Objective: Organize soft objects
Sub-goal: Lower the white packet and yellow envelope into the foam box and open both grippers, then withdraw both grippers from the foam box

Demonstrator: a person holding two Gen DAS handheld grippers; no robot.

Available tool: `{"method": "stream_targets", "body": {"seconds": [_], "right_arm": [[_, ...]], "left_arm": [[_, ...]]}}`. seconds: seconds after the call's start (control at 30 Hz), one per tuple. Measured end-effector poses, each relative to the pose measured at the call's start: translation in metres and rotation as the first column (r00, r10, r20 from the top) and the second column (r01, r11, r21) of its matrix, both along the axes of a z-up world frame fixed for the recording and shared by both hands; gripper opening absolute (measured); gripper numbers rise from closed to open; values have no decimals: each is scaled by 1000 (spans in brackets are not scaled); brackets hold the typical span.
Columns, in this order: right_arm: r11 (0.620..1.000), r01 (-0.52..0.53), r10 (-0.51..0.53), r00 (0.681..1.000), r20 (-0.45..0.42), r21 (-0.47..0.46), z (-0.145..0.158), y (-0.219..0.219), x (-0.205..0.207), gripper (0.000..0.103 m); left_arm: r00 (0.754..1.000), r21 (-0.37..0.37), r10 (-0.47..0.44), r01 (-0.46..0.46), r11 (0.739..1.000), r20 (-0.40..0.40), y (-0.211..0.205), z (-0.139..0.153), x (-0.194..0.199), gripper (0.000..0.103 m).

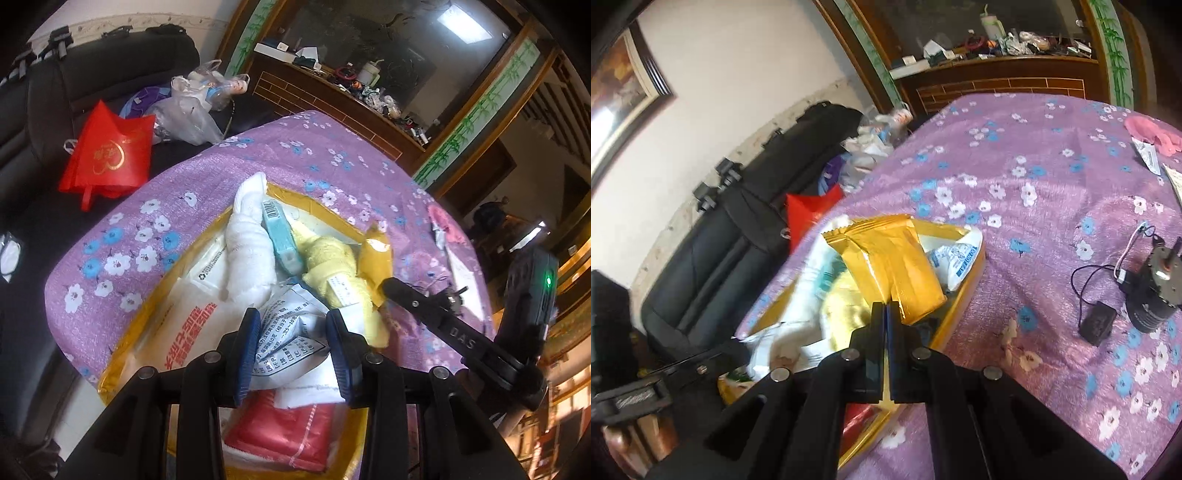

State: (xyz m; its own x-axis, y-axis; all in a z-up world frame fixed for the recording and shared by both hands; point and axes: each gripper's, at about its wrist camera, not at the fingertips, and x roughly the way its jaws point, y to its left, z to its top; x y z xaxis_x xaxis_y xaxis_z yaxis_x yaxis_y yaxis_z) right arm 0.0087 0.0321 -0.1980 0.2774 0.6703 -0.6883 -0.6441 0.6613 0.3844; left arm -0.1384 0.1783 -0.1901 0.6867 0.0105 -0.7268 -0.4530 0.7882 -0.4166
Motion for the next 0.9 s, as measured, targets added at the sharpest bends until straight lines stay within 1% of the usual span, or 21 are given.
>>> {"method": "stream_targets", "body": {"seconds": [0.07, 0.1, 0.13, 0.17, 0.2, 0.23, 0.27, 0.3, 0.33, 0.37, 0.47, 0.5, 0.53, 0.7, 0.83, 0.9], "right_arm": [[1000, -8, 8, 1000, -8, -7, -6, 4, 2, 3], [1000, -11, 11, 1000, 0, -4, -6, 4, 1, 3], [1000, -11, 12, 1000, 11, -6, -5, 4, 0, 3], [1000, -9, 9, 1000, 13, -9, -4, 2, 1, 7], [1000, -5, 5, 1000, 10, -6, -4, 1, 0, 11], [1000, 1, -1, 1000, 6, 6, -2, -3, -1, 25], [1000, 7, -8, 1000, 8, 20, -1, -6, -3, 41], [999, 14, -15, 1000, 13, 41, 2, -10, -6, 47], [999, 16, -17, 1000, 16, 52, 3, -13, -8, 54], [998, 17, -18, 1000, 16, 59, 5, -15, -10, 57], [997, 20, -21, 1000, 7, 78, 7, -23, -19, 61], [996, 21, -22, 1000, 4, 86, 7, -26, -23, 61], [996, 24, -24, 1000, 0, 91, 7, -30, -27, 62], [996, 21, -20, 1000, -9, 87, 1, -39, -41, 63], [996, 18, -16, 1000, -24, 92, -1, -45, -47, 63], [995, 17, -15, 1000, -27, 96, -1, -48, -51, 63]], "left_arm": [[1000, 8, -17, 17, 1000, -11, -3, -4, 6, 41], [1000, 10, -27, 27, 1000, -12, -5, -5, 8, 45], [999, 12, -37, 38, 999, -21, -7, -8, 10, 51], [999, 10, -44, 44, 999, -24, -8, -9, 10, 54], [999, 6, -49, 49, 999, -21, -9, -10, 11, 64], [999, 8, -49, 49, 999, -18, -10, -10, 10, 69], [999, 12, -46, 46, 999, -15, -10, -10, 9, 70], [999, 13, -42, 43, 999, -9, -11, -9, 7, 72], [999, 11, -37, 37, 999, -4, -11, -9, 5, 76], [1000, 9, -29, 29, 1000, 2, -12, -8, 3, 77], [1000, 6, 4, -4, 1000, 20, -13, -6, -4, 86], [1000, 12, 15, -15, 1000, 18, -15, -5, -6, 92], [1000, 20, 27, -27, 999, 13, -16, -6, -7, 95], [999, 56, 41, -40, 998, -26, -27, -11, -13, 95], [997, 120, 49, -41, 992, -65, -38, -11, -17, 95], [996, 140, 51, -41, 989, -71, -42, -9, -20, 95]]}}
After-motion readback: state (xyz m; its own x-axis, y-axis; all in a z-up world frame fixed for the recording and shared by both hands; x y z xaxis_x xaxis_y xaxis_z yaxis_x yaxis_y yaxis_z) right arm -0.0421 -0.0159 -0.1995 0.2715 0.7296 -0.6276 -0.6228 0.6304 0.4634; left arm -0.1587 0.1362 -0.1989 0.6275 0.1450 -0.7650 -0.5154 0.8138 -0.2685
